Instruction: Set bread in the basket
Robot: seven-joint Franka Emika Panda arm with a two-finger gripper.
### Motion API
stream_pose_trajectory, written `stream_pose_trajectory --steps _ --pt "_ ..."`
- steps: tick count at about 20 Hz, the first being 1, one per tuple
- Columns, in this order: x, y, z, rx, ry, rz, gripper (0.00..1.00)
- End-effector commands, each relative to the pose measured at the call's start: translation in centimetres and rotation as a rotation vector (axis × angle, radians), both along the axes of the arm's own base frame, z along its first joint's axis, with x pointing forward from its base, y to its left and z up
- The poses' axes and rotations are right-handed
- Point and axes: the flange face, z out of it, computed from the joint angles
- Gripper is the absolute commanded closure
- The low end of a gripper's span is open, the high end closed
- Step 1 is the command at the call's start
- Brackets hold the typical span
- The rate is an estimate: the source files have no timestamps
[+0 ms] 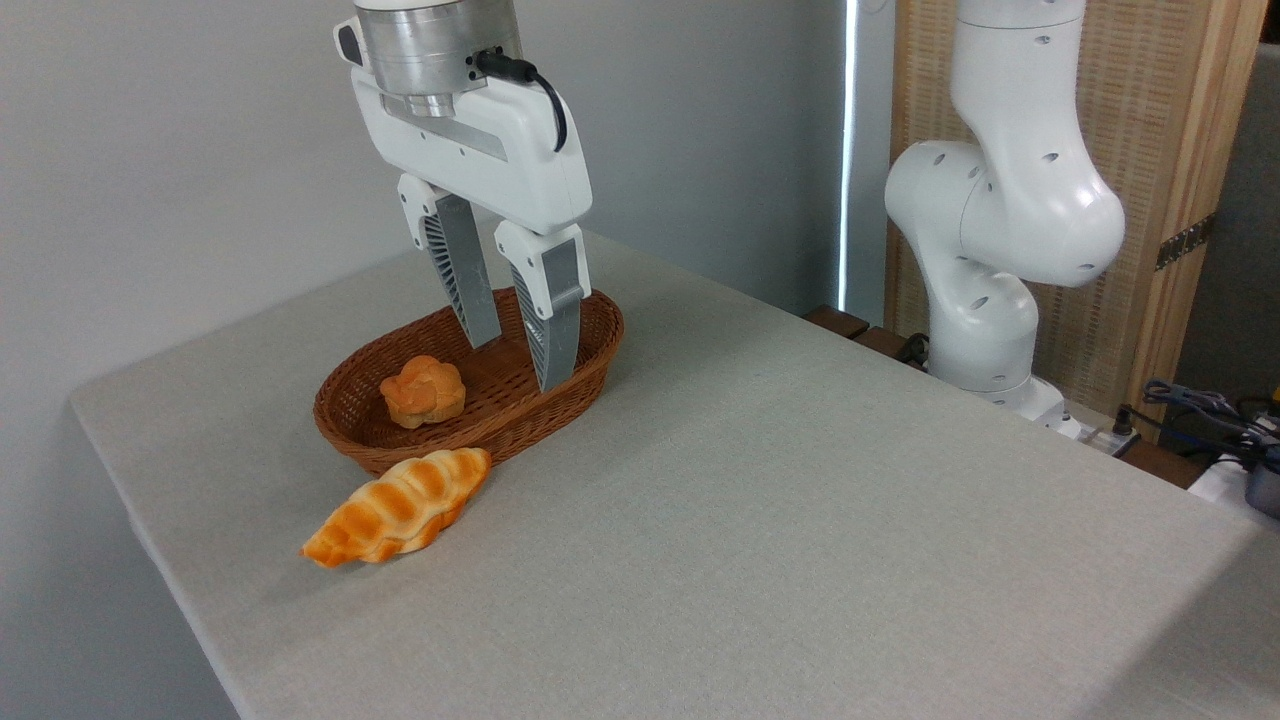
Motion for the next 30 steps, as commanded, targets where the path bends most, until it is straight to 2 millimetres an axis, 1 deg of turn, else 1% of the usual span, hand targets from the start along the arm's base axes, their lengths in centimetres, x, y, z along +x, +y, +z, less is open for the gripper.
stream_pose_trajectory --steps 1,4,10,11,12,14,16,17,19,22,24,27,30 --pt "-0.2 -0.1 0.3 -0.002 -0.013 -0.007 0.0" --pt "0.0 -0.2 -0.2 0.0 -0.005 -0.004 0.0" --pt "0.1 -0.7 0.0 -0.002 -0.02 -0.011 0.0" --pt "0.3 -0.9 0.0 -0.015 -0.031 0.001 0.0" --pt "0.6 -1.6 0.0 -0.043 -0.056 0.035 0.0" --pt "1.6 -2.7 -0.6 -0.065 -0.097 0.121 0.0" --pt "2.2 -4.5 -1.7 -0.071 -0.12 0.122 0.0" --pt "2.6 -5.1 -2.8 -0.076 -0.128 0.122 0.0" --pt "3.3 -5.8 -4.5 -0.09 -0.152 0.188 0.0" --pt "4.5 -6.2 -8.5 -0.146 -0.161 0.277 0.0" --pt "5.4 -6.5 -10.2 -0.189 -0.148 0.352 0.0" --pt "6.7 -6.7 -11.7 -0.227 -0.164 0.453 0.0" --pt "7.1 -6.7 -12.6 -0.24 -0.159 0.484 0.0"
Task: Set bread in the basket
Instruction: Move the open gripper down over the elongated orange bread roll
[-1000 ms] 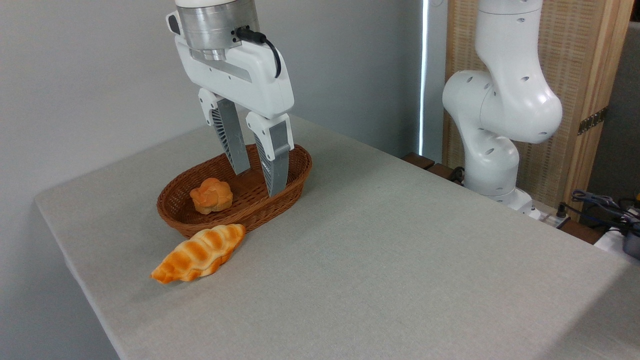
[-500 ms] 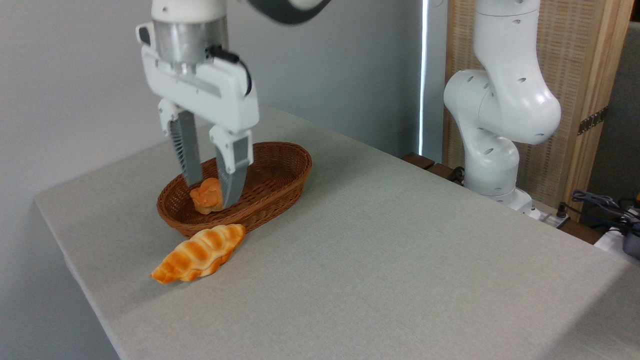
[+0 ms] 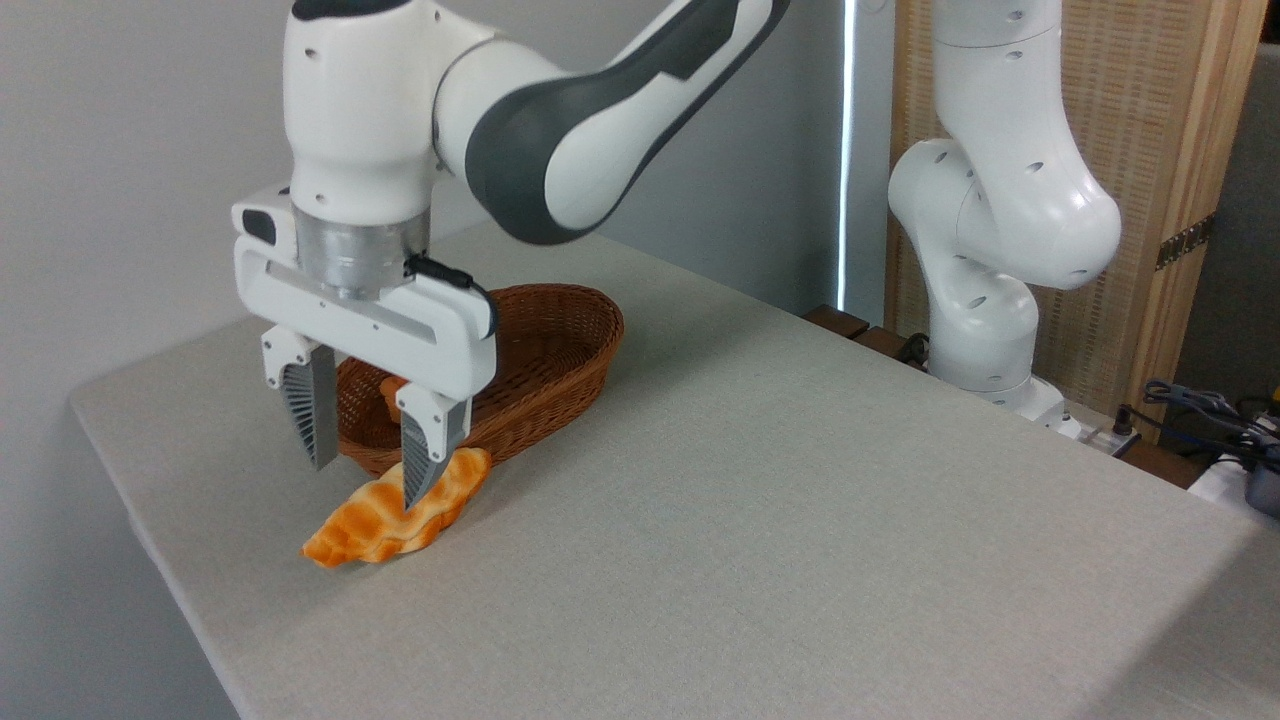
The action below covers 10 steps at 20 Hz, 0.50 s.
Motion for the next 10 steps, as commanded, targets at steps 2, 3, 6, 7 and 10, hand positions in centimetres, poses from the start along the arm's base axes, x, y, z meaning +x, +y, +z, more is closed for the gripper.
stream_pose_trajectory --steps 2,3,6,7,10 --pt "0.4 -0.5 -1.6 -0.027 0.008 0.037 0.0" --pt "0.3 -1.5 -2.2 -0.026 0.013 0.022 0.0" --pt "0.3 -2.1 -3.0 -0.024 0.018 0.012 0.0" --pt "0.3 -2.1 -3.1 -0.024 0.02 0.013 0.0" --pt "0.2 -2.2 -3.9 -0.018 0.034 0.008 0.0"
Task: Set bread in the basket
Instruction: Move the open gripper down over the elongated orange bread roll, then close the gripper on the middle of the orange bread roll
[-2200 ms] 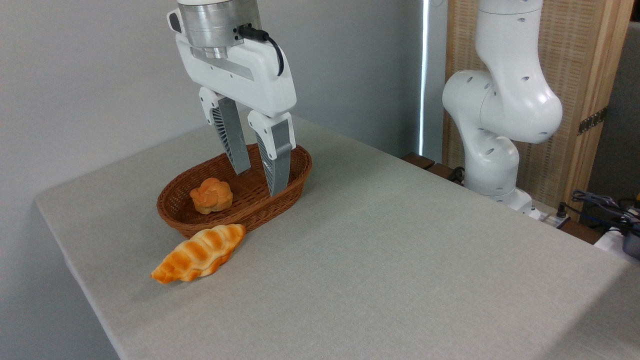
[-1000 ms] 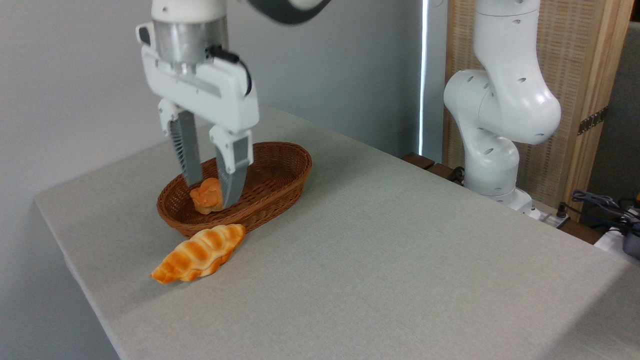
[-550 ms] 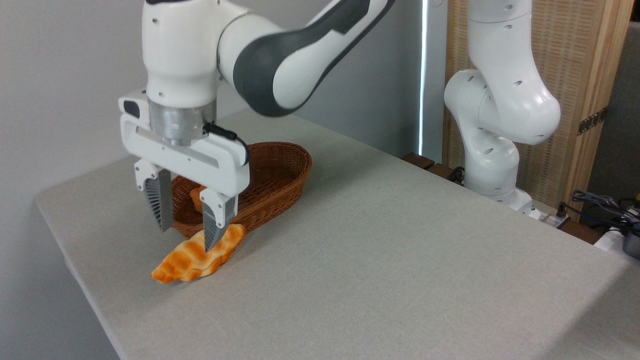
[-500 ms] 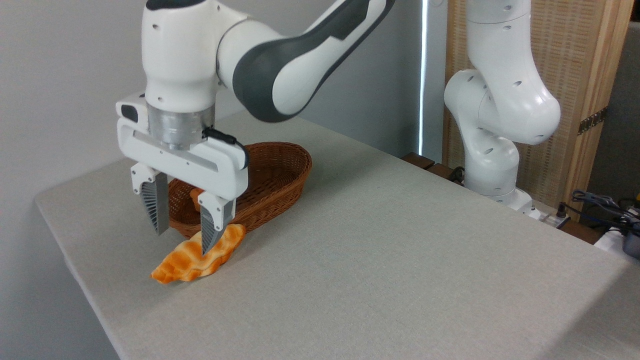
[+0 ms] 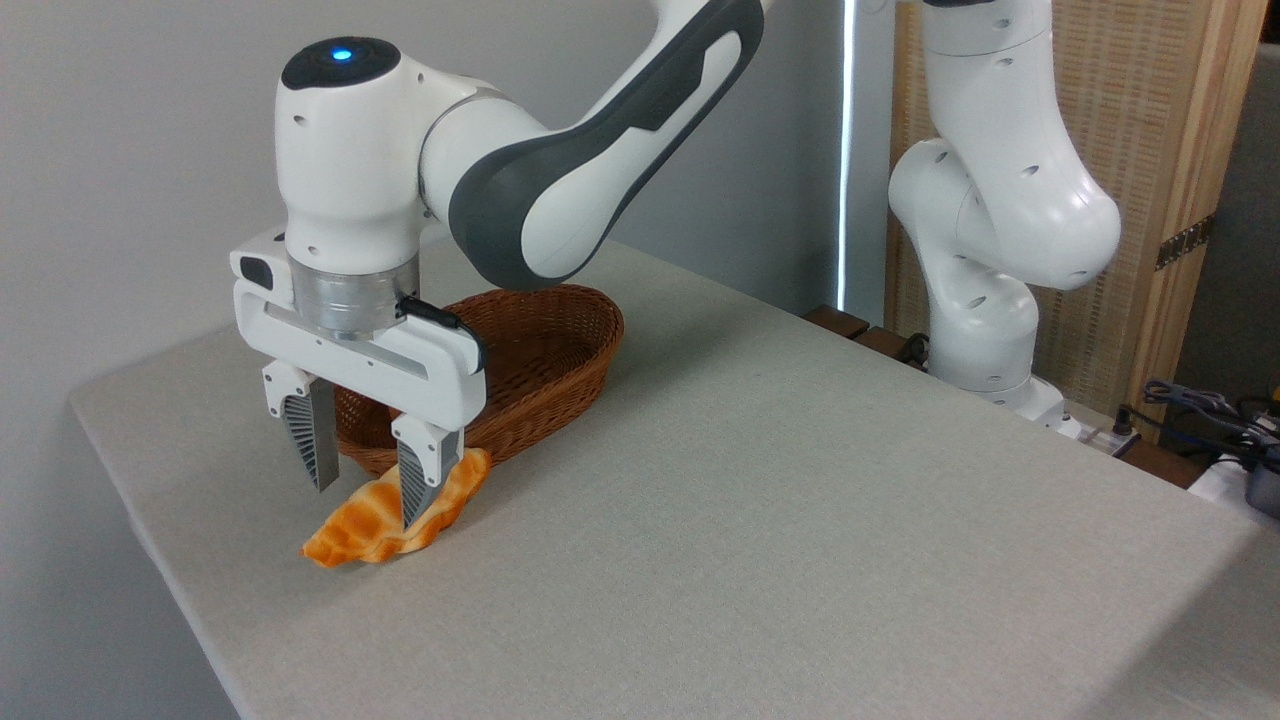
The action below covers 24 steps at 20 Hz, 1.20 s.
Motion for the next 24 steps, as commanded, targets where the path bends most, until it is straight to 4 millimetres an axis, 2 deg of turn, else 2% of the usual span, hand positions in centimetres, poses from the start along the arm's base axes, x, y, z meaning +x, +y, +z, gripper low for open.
stream_pose_trajectory --steps 1,9,11,13,16,18,19,24 --pt "-0.3 0.0 -0.6 -0.01 0.001 0.02 0.0" --pt "-0.5 0.0 -2.4 -0.004 0.03 0.02 0.0" --pt "-0.4 -0.1 -2.4 -0.004 0.022 0.018 0.09" --pt "-0.4 0.1 -2.8 -0.002 0.022 0.015 0.24" --pt "-0.4 -0.1 -2.9 -0.001 0.022 0.01 0.42" --pt "-0.4 -0.1 -2.8 -0.001 0.02 0.009 0.64" --pt "-0.4 -0.1 -2.8 0.001 0.021 0.006 0.68" --pt "-0.5 -0.1 -2.8 0.008 0.016 -0.036 0.68"
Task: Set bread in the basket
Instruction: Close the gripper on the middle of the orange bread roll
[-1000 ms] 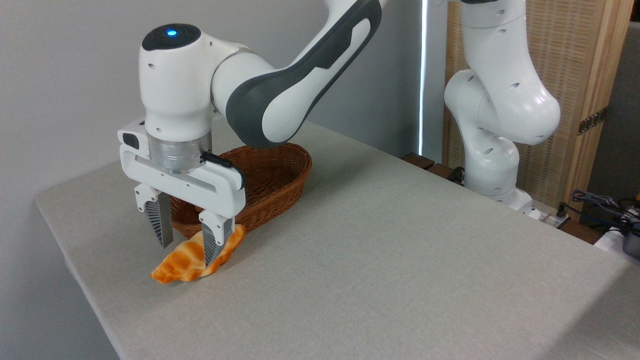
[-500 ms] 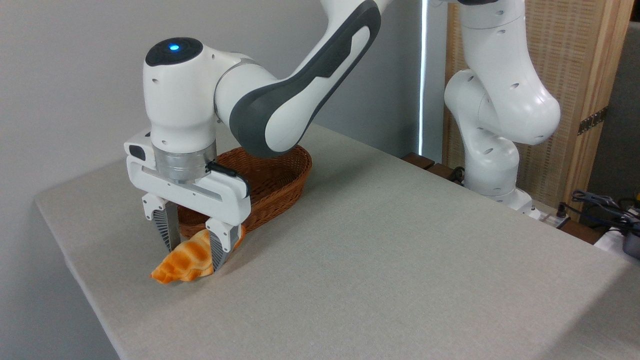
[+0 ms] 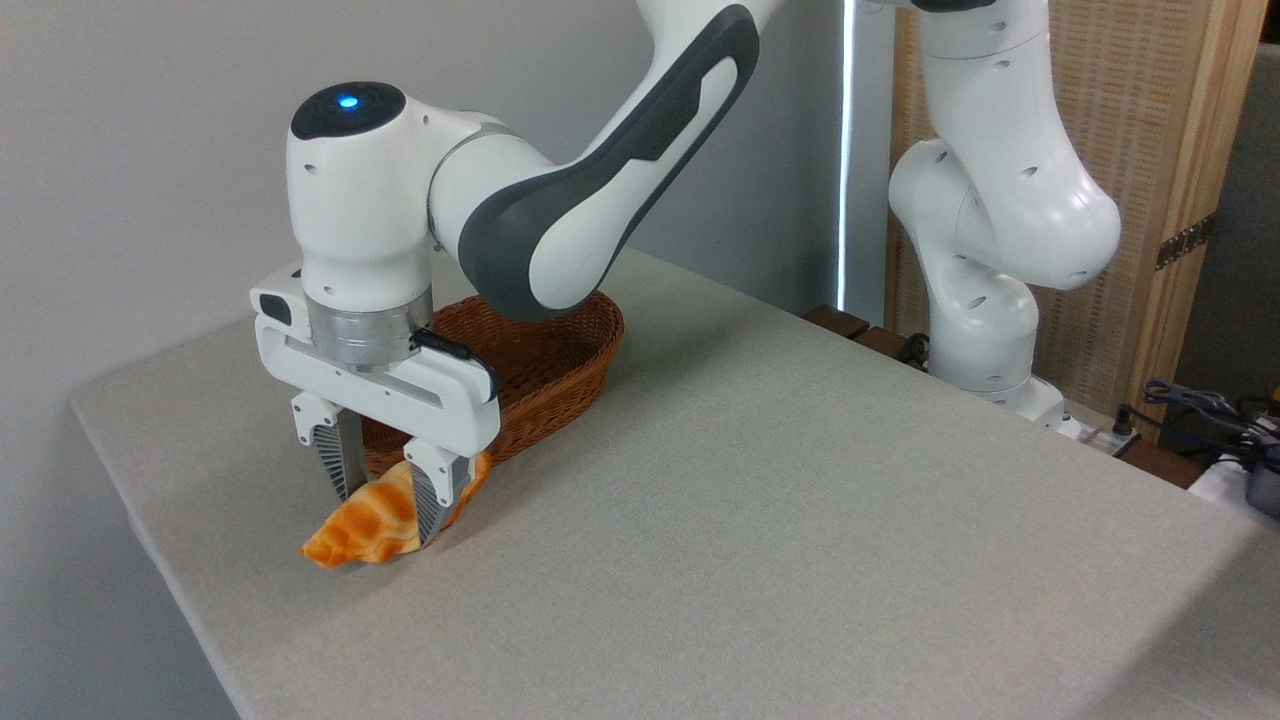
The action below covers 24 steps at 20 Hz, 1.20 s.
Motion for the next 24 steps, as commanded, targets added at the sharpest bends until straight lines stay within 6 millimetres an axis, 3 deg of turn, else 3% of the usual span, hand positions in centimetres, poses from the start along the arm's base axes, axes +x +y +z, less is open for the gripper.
stream_pose_trajectory --steps 1,24 --pt "-0.1 -0.1 0.0 -0.004 -0.02 -0.013 0.68" --pt "-0.2 0.7 1.3 -0.008 -0.021 -0.043 0.76"
